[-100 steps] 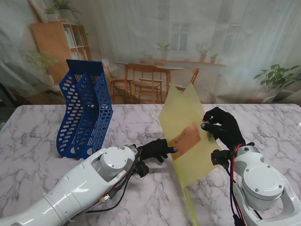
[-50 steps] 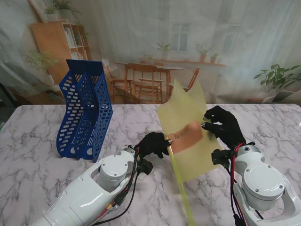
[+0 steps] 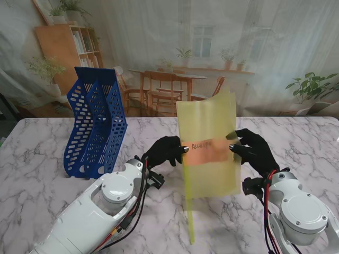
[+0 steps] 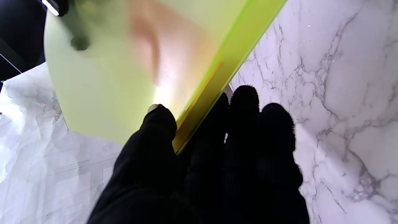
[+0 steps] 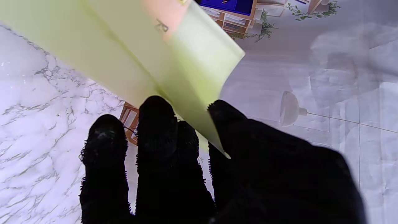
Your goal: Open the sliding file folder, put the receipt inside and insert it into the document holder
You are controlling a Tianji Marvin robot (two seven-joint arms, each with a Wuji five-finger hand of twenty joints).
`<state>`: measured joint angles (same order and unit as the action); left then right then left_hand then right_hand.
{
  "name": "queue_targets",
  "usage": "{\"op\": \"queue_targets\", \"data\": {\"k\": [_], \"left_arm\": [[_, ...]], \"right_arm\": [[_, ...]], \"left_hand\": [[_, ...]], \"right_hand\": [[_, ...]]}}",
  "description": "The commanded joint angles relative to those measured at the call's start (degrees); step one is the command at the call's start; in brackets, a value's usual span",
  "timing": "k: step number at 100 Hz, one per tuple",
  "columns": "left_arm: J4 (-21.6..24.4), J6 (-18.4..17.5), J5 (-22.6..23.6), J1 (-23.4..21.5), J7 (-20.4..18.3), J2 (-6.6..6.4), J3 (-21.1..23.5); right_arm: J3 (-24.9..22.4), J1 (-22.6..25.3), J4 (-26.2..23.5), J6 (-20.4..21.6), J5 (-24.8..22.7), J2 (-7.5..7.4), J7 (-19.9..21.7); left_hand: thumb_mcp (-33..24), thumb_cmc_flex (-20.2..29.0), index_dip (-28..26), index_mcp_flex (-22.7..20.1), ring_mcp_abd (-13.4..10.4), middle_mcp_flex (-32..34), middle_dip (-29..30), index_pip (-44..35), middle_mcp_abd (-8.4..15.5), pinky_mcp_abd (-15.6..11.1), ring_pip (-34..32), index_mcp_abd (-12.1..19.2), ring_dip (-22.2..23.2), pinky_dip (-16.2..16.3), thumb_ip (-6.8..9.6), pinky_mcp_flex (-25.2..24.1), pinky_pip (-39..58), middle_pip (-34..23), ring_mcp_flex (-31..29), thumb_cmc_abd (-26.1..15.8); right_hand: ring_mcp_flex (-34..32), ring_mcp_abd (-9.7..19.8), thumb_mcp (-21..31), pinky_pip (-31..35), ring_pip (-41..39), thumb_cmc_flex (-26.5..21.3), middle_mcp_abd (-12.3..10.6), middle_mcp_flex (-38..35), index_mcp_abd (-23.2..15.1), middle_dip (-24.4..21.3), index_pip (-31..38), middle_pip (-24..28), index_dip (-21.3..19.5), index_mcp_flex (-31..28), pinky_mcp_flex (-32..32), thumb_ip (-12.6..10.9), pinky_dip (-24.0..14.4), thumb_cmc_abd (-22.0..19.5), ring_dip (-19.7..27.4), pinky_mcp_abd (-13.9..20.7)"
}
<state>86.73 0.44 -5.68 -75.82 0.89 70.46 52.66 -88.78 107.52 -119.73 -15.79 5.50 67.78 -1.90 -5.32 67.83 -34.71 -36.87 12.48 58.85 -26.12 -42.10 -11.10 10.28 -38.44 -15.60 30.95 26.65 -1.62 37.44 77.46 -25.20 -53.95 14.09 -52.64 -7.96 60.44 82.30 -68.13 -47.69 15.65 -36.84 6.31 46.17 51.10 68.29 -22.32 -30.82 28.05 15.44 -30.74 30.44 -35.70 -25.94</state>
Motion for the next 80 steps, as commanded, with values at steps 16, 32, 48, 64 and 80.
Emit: {"op": "queue_targets", "data": {"k": [16,32,48,64,80], "left_arm": [[2.4,-3.0,1.1,-1.5,-3.6,-1.78,1.8],[3.1,-4.8,-0.3,-2.5,-5.1,-2.22,2.6],[3.7,-6.2,-1.4,-3.3,-5.9,-2.49,3.1],[4.6,-8.0,-2.2,-4.2,-7.2,-3.01,3.9],[5.4,-8.9,-2.6,-4.9,-8.3,-3.44,4.8]], "right_arm": [[-0.2,1.1,1.5,0.0,-1.5,0.08,-0.8],[0.5,0.5,2.5,-0.2,-1.7,0.53,-2.7],[1.6,-0.2,3.3,1.2,-2.8,0.94,-5.1],[1.6,0.0,3.7,3.2,-2.8,0.76,-4.7],[1.1,0.2,4.4,6.6,-1.0,0.42,-3.1]], "left_hand": [[-5.6,3.5,-3.7,-2.8,3.3,2.3,-2.4,-4.7,3.2,-4.6,-1.9,10.5,1.8,1.3,0.88,-0.4,3.6,-1.6,0.5,0.3],[-5.6,3.6,-4.9,-2.1,3.0,1.3,-3.3,-4.9,3.2,-4.9,-1.4,11.3,2.5,1.5,0.74,-1.6,2.8,-1.6,1.7,-0.1],[-5.2,3.9,-5.3,-1.7,2.8,0.8,-3.7,-5.0,3.2,-5.0,-0.9,11.6,2.8,1.5,0.60,-2.3,2.0,-1.4,2.0,-0.4],[-4.8,4.2,-5.5,-1.5,2.6,0.5,-3.9,-5.0,3.2,-4.7,-0.4,11.8,3.0,1.6,0.56,-2.8,1.2,-1.2,2.4,-0.8],[-4.4,4.5,-5.5,-1.4,2.6,0.3,-4.1,-5.1,3.2,-4.6,-0.1,11.8,3.2,1.8,0.58,-3.0,0.9,-1.1,2.4,-1.0]], "right_hand": [[6.8,0.1,-4.3,-1.4,7.9,-2.5,-5.7,2.8,-9.6,3.3,13.4,-0.5,-7.4,-1.1,-3.7,-1.8,-2.3,-5.8,0.9,-0.5],[0.8,-0.8,0.0,-2.9,11.5,-2.5,-4.9,-1.1,-10.3,0.0,20.2,-0.2,-9.9,-1.9,0.4,-1.5,-1.3,-2.4,3.5,-0.9],[-9.8,-2.0,4.2,-5.0,17.4,-1.4,-2.8,-4.7,-8.0,-4.3,17.5,0.2,-5.3,0.2,8.4,-1.1,4.3,3.0,7.4,-0.7],[-11.0,-0.6,5.5,-5.3,15.5,-1.1,-4.2,-3.7,3.0,-5.0,-11.5,1.2,0.8,15.8,7.6,-0.9,7.4,4.7,4.5,0.0],[-9.6,0.5,4.6,-6.1,9.7,0.1,-5.0,-2.4,5.8,-5.9,-16.4,3.1,13.3,26.0,3.9,-1.3,5.7,6.8,2.4,0.7]]}}
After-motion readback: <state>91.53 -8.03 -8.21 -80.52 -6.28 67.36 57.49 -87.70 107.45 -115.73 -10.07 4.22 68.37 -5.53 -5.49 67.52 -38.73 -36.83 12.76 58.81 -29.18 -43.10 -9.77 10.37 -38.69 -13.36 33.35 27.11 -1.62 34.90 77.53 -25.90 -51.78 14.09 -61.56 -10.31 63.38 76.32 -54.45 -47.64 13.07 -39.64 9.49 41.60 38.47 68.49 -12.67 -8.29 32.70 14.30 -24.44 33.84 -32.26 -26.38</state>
